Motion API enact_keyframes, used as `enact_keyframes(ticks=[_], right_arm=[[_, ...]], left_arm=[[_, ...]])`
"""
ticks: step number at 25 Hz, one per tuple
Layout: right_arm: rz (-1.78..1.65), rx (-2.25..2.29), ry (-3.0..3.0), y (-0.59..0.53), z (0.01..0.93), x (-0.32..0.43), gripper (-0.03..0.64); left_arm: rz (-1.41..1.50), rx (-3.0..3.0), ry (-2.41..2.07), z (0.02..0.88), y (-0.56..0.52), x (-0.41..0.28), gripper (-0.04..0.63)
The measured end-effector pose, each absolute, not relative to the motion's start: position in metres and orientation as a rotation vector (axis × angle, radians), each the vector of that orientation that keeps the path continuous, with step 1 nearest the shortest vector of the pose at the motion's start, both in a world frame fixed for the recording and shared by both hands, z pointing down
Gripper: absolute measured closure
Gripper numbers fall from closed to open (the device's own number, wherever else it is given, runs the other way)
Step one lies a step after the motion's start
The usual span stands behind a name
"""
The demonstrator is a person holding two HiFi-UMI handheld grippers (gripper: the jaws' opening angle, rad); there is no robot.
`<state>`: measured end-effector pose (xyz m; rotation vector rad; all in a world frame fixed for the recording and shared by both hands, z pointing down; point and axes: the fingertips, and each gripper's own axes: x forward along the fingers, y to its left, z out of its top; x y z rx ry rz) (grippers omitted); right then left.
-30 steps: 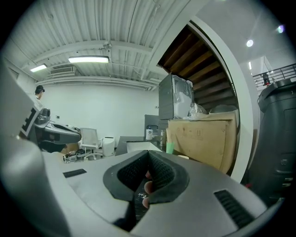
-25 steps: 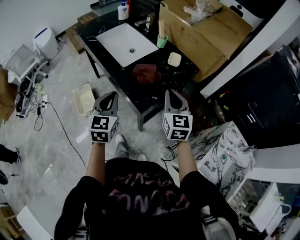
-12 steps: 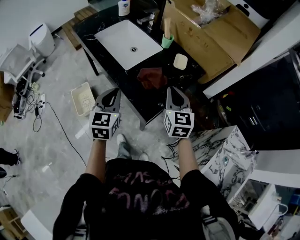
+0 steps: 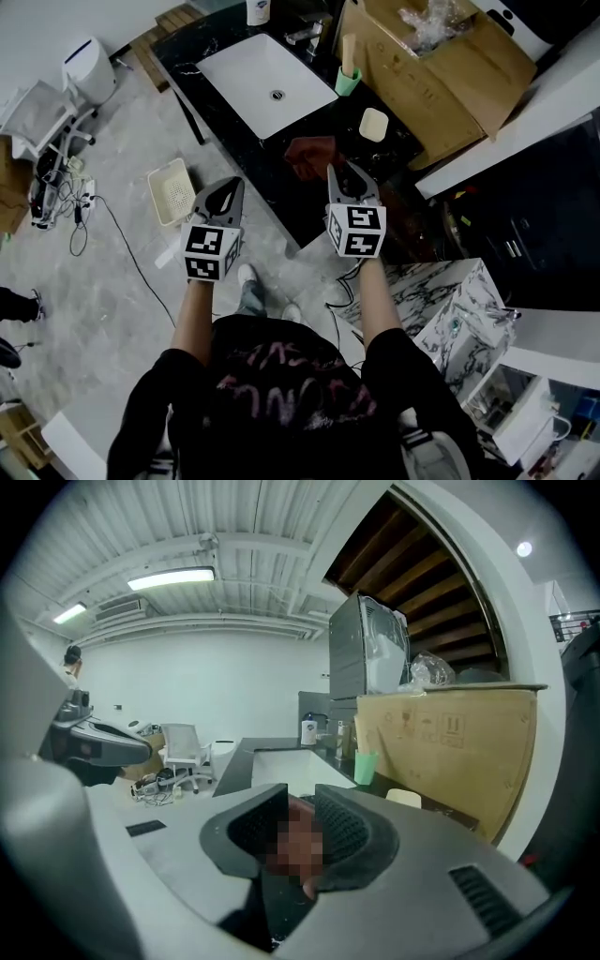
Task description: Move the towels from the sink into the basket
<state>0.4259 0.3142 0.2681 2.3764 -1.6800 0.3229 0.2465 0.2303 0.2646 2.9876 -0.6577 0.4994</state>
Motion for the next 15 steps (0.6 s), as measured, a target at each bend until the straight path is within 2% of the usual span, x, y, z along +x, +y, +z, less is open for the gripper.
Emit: enact_keyframes(ticks=[2, 6, 15], right_arm=[[0.348, 2.344, -1.702, 0.305, 0.277, 0.425, 0.488], [0.420, 2.288, -1.762, 0.288, 0.293, 0.424, 0.357], [0.540, 2.239, -1.710, 0.258, 0.330, 0.438, 0.324]], left_arm=[[0.510, 2.980, -0.666, 0.267, 0.229, 0.243, 0.578], [0.537, 2.968, -0.675, 0.275, 0.227, 0.236, 0.578], [0.562, 2.932, -0.713, 0.285, 0.218, 0.220, 0.578]])
